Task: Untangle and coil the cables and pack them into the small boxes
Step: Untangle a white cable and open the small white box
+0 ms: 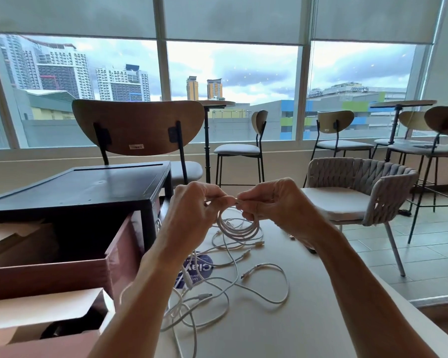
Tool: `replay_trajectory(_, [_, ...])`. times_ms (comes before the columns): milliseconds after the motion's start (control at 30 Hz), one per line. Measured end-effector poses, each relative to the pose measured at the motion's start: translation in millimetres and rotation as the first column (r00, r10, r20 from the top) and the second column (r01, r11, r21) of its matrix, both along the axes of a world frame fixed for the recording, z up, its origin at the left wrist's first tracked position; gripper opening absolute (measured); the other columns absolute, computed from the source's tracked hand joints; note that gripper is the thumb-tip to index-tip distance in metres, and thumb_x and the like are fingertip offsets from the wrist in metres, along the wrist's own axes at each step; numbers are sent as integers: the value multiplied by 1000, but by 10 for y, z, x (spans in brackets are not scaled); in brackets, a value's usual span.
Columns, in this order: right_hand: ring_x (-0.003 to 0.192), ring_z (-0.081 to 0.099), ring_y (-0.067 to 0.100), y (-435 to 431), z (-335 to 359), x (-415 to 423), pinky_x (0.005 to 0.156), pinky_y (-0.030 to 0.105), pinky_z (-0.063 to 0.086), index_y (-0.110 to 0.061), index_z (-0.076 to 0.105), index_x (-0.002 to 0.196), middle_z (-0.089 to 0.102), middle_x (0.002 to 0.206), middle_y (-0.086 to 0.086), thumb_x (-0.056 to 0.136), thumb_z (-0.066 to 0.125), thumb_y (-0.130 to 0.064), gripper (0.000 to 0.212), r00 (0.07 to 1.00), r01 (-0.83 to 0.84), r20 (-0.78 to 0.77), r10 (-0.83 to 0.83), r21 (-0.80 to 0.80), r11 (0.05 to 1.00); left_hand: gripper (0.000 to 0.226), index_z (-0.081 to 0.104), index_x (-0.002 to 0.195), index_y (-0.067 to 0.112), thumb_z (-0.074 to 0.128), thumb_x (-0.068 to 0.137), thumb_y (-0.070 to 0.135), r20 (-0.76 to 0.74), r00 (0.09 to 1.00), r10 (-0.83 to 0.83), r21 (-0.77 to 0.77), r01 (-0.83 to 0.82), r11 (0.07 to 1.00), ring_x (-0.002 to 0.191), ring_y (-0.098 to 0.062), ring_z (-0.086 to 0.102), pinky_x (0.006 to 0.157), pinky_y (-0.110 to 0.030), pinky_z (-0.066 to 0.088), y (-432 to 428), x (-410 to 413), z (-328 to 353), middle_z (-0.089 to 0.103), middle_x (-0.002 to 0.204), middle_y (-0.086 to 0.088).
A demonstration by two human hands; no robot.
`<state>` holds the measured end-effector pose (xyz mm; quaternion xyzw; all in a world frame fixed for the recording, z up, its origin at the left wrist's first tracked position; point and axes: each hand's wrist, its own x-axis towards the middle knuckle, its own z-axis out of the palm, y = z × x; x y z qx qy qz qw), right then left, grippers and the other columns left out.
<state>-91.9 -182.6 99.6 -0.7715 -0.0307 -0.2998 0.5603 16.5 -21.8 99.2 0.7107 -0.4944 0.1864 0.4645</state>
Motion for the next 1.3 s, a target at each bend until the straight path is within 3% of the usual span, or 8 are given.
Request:
replay_trajectory(133, [66,71,18,23,-10,73,65,24,57,2,73,99,76,81,10,83,71,5,16,1000,22,3,-21,-17,1000,22,72,79,21,66,94,36,-11,1000,-21,-17,21,1000,47,-5,63,51,-22,52,-7,17,-27,67,60,6])
replay_trajectory(333, [77,74,21,6,38,-24,71,25,58,-3,73,108,77,92,11,82,73,-7,27,996,-42,-82,38,-43,998,17,71,84,20,66,95,33,119,991,64,-59,-57,997,62,-4,63,57,-17,48,-69,18,-42,63,64,14])
replay_trajectory(567, [78,74,19,27,1,-10,71,25,58,-6,71,112,76,92,11,83,70,1,30,994,-47,-100,43,-33,998,16,73,85,22,65,93,33,24,999,21,-21,-20,1000,59,0,62,55,-11,44,-42,72,-51,66,66,13])
replay_trajectory(767, [73,73,17,-39,-34,-8,71,27,59,-14,75,99,77,86,7,84,69,2,23,998,53,-43,-49,108,993,12,69,91,30,61,97,23,-221,975,0,-15,-3,1000,54,-6,58,64,-36,55,50,281,-37,73,75,11])
replay_trajectory(933, [76,74,20,-76,20,-86,70,26,59,-11,75,99,77,91,12,82,69,5,24,996,83,-10,-83,269,960,10,73,92,22,64,95,21,-223,968,111,40,-105,994,71,-15,66,76,-37,56,173,378,-20,70,74,8])
replay_trajectory(1167, [80,72,22,-80,77,-163,77,32,60,-9,79,95,74,97,18,74,69,-2,24,998,-55,8,56,399,916,9,75,89,18,68,93,22,-169,922,349,127,-330,935,76,-14,69,77,-31,56,185,336,-89,72,74,4])
replay_trajectory(1233, [80,72,23,-69,71,-150,78,33,60,-8,78,98,74,99,19,76,68,0,25,997,-64,-4,71,385,921,10,76,91,10,68,93,17,-347,897,274,33,-281,959,73,-15,70,74,-31,58,151,327,-100,72,72,-2])
replay_trajectory(1300, [81,73,23,-47,68,-131,79,34,60,-10,78,97,74,101,19,77,68,0,25,997,-67,-18,78,361,930,8,73,90,1,66,91,5,-663,747,-51,-201,-113,973,68,-18,72,66,-22,59,113,268,-55,72,79,-14])
